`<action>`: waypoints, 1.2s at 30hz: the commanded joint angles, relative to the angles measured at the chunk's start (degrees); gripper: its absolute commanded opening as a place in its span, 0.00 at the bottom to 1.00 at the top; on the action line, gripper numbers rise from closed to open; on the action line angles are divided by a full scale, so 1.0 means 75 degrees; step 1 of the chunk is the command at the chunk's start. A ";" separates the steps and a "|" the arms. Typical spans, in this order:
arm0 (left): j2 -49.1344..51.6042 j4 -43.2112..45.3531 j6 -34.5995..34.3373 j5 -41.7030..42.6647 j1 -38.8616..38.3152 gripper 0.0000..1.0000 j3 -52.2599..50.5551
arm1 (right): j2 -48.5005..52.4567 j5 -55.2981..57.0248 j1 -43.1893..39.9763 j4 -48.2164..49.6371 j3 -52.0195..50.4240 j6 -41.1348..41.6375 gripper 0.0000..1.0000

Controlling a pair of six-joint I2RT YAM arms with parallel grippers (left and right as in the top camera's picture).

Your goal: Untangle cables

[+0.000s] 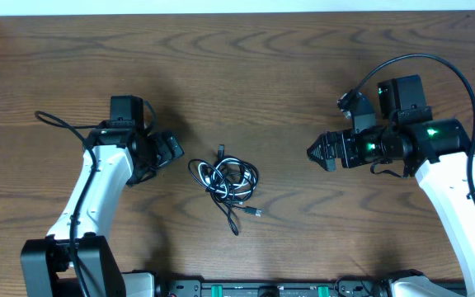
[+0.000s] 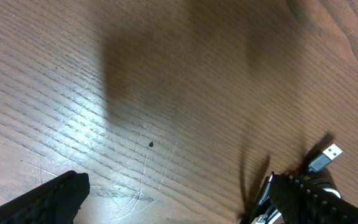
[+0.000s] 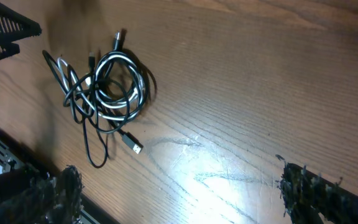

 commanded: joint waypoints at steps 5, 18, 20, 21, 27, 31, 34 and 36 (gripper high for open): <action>0.0009 -0.0017 0.0160 0.0035 -0.0012 0.98 -0.0009 | 0.0038 -0.0006 0.0020 -0.0006 0.0128 -0.0061 0.99; 0.0009 -0.0073 0.0163 -0.0085 -0.0012 0.98 -0.0009 | 0.0038 -0.0006 0.0020 -0.0006 0.0128 -0.0061 0.99; 0.0009 -0.0073 0.0163 -0.0085 -0.0012 0.98 -0.0009 | 0.0038 -0.0006 0.0020 -0.0006 0.0128 -0.0061 0.99; 0.0009 -0.0073 0.0160 -0.0085 -0.0012 0.98 -0.0009 | 0.0038 -0.0006 0.0020 -0.0006 0.0128 -0.0061 0.99; 0.0009 -0.0070 0.0160 -0.0085 -0.0012 0.98 -0.0009 | 0.0038 -0.0009 0.0020 -0.0006 0.0128 -0.0061 0.99; 0.0009 -0.0070 0.0160 -0.0082 -0.0012 0.98 -0.0009 | 0.0038 -0.0006 0.0020 -0.0006 0.0128 -0.0061 0.99; 0.0009 -0.0067 0.0160 -0.0085 -0.0012 0.98 -0.0009 | 0.0038 -0.0009 0.0020 -0.0006 0.0128 -0.0061 0.99; 0.0009 -0.0067 0.0160 -0.0082 -0.0012 0.98 -0.0009 | 0.0038 -0.0009 0.0020 -0.0006 0.0128 -0.0061 0.99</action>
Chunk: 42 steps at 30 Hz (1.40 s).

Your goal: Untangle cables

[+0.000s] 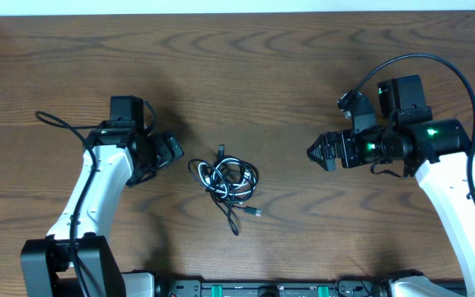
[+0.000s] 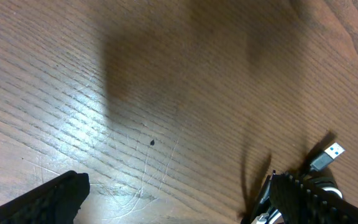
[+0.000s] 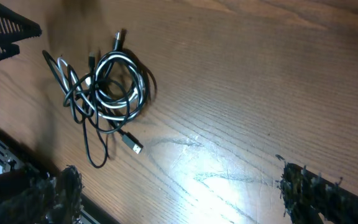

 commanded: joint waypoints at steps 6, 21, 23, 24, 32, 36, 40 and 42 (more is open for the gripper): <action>0.0009 0.0184 0.0154 -0.0070 -0.0012 0.98 -0.0009 | 0.0038 0.0000 0.0020 -0.0009 0.0128 -0.0061 0.99; 0.0009 0.0224 0.0189 -0.0102 -0.0012 0.07 -0.0012 | 0.0038 0.0012 0.0020 -0.0006 0.0128 -0.0061 0.99; 0.0009 0.0233 0.0189 -0.0157 -0.0012 0.08 -0.0012 | 0.0038 0.0012 0.0020 -0.0006 0.0128 -0.0061 0.99; 0.0009 0.0233 0.0184 -0.0303 -0.0012 0.08 -0.0012 | 0.0038 0.0012 0.0020 -0.0006 0.0128 -0.0061 0.99; 0.0012 0.0061 -0.0428 -0.1204 0.0047 0.08 -0.0012 | 0.0038 0.0055 0.0020 0.1256 0.0128 0.0219 0.99; 0.0047 0.0041 -0.0554 -0.1236 0.0047 0.08 -0.0012 | 0.0035 0.0035 0.0020 0.1416 0.0128 0.1169 0.99; 0.0178 0.0032 -0.0688 -0.1247 0.0047 0.08 -0.0012 | 0.0070 -0.0469 0.0090 0.1673 0.0128 0.1690 0.85; 0.0245 0.0038 -0.0685 -0.1244 0.0047 0.08 -0.0012 | 0.0119 -0.0659 0.0271 0.1661 0.0128 0.1690 0.53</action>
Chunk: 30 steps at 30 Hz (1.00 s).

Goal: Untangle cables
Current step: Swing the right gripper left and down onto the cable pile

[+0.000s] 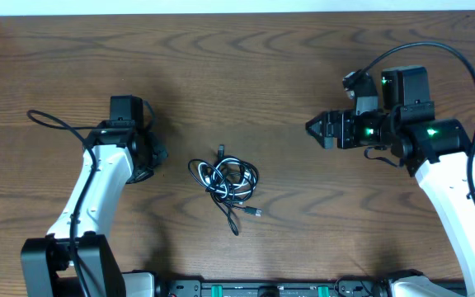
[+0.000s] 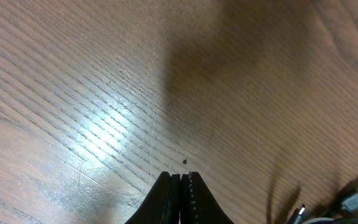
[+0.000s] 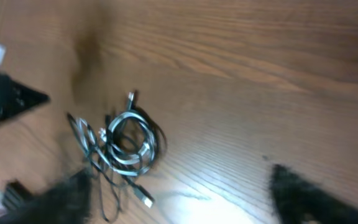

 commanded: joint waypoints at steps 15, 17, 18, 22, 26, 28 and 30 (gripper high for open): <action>0.0189 0.0003 -0.0172 -0.0006 0.0032 0.25 -0.0009 | 0.0953 0.1580 0.3698 0.1241 0.0122 0.0650 0.61; 0.0189 0.0003 -0.0172 -0.0006 0.0032 0.26 -0.0009 | 0.1271 0.1571 0.3990 0.1448 0.0122 0.0662 0.65; 0.0189 0.0003 -0.0172 -0.0006 0.0032 0.25 -0.0009 | 0.1411 0.1574 0.4097 0.1536 0.0122 0.0688 0.65; 0.0189 0.0003 -0.0172 -0.0006 0.0032 0.26 -0.0009 | 0.2133 0.1574 0.4514 0.1859 0.0122 0.0714 0.63; 0.0189 0.0006 -0.0172 -0.0006 0.0032 0.26 -0.0009 | 0.2804 0.1574 0.4782 0.2229 0.0122 0.0714 0.62; 0.0189 0.0006 -0.0172 -0.0006 0.0032 0.26 -0.0009 | 0.3209 0.1574 0.4876 0.2460 0.0122 0.0714 0.60; 0.0189 0.0006 -0.0172 -0.0003 0.0032 0.27 -0.0012 | 0.3483 0.1647 0.4887 0.2567 0.0122 0.0711 0.59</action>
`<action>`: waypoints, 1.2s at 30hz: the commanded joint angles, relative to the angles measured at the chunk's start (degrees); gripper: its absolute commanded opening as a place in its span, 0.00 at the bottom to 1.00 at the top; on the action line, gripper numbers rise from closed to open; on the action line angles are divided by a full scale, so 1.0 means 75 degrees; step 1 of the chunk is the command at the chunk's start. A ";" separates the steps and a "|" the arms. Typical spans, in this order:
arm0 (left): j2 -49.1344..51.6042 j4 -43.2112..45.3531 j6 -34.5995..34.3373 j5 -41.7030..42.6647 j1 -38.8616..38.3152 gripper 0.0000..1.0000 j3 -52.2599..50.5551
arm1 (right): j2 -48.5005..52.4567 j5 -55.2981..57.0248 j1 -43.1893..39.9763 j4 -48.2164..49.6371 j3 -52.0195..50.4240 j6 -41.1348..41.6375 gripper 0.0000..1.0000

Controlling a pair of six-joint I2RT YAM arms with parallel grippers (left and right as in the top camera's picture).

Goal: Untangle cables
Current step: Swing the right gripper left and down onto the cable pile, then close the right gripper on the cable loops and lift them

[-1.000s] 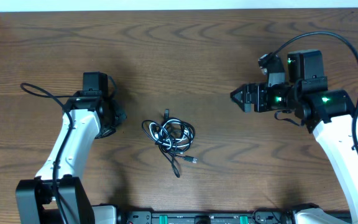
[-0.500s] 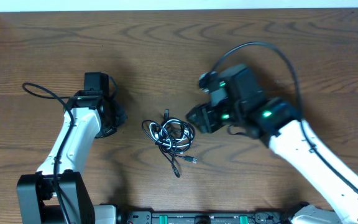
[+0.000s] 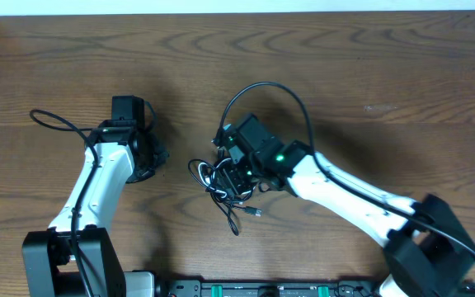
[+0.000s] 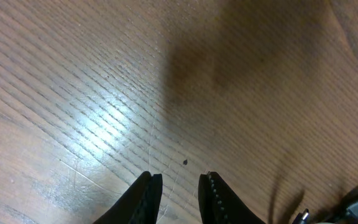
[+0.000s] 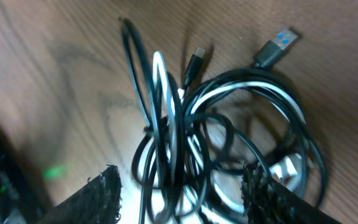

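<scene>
A tangle of black and white cables (image 3: 213, 179) lies on the brown table, a USB plug (image 3: 256, 213) trailing toward the front. My right gripper (image 3: 236, 173) is down over the tangle. In the right wrist view its fingers (image 5: 98, 193) stand wide apart, open, with the looped cables (image 5: 229, 118) between them and nothing gripped. My left gripper (image 3: 157, 155) hovers left of the tangle. Its fingers (image 4: 149, 194) are a little apart over bare wood, and one plug shows at the lower right edge.
The right arm (image 3: 345, 190) stretches across the table from the front right, with its own cable loop (image 3: 262, 89) arching above it. The left arm's cable (image 3: 49, 120) loops at the far left. A black rail (image 3: 262, 289) runs along the front edge.
The right arm has moved from the right side of the table to the cable tangle, and its open fingers now straddle it. The left gripper, shut before, has opened a little.
At first both grippers were wide open, one on either side of the tangle, and stayed so. Then the left gripper was shut and the right arm had lifted and turned. Now the right gripper is over the tangle and the left is slightly open.
</scene>
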 commanded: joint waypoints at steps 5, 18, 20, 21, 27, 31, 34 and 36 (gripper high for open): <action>0.0029 0.0003 -0.0012 -0.0044 0.0032 0.27 -0.0009 | 0.0831 0.1180 0.0052 0.0087 0.0119 0.0463 0.34; 0.0029 0.0003 -0.0012 -0.0044 0.0032 0.27 -0.0012 | 0.0973 0.2171 -0.0571 -0.0615 0.0117 0.1553 0.14; 0.0029 0.0003 -0.0012 -0.0044 0.0032 0.27 -0.0012 | 0.1017 0.2226 -0.0650 -0.0720 0.0108 0.1664 0.16; 0.0029 0.0003 -0.0012 -0.0044 0.0032 0.27 -0.0012 | 0.1049 0.2215 -0.0682 -0.0729 0.0108 0.1661 0.21; 0.0029 0.0003 -0.0012 -0.0044 0.0032 0.27 -0.0009 | 0.0976 0.2116 -0.0737 -0.0761 0.0201 0.1597 0.50; 0.0029 0.0003 -0.0012 -0.0044 0.0032 0.27 -0.0012 | 0.0609 0.1480 -0.0845 -0.1122 0.0868 0.1291 0.56; 0.0029 0.0003 -0.0012 -0.0044 0.0032 0.27 -0.0009 | 0.0376 0.1402 -0.0848 -0.1740 0.1545 0.1189 0.62; 0.0029 0.0003 -0.0012 -0.0044 0.0032 0.27 -0.0009 | 0.0283 0.1402 -0.0796 -0.2066 0.1862 0.1017 0.64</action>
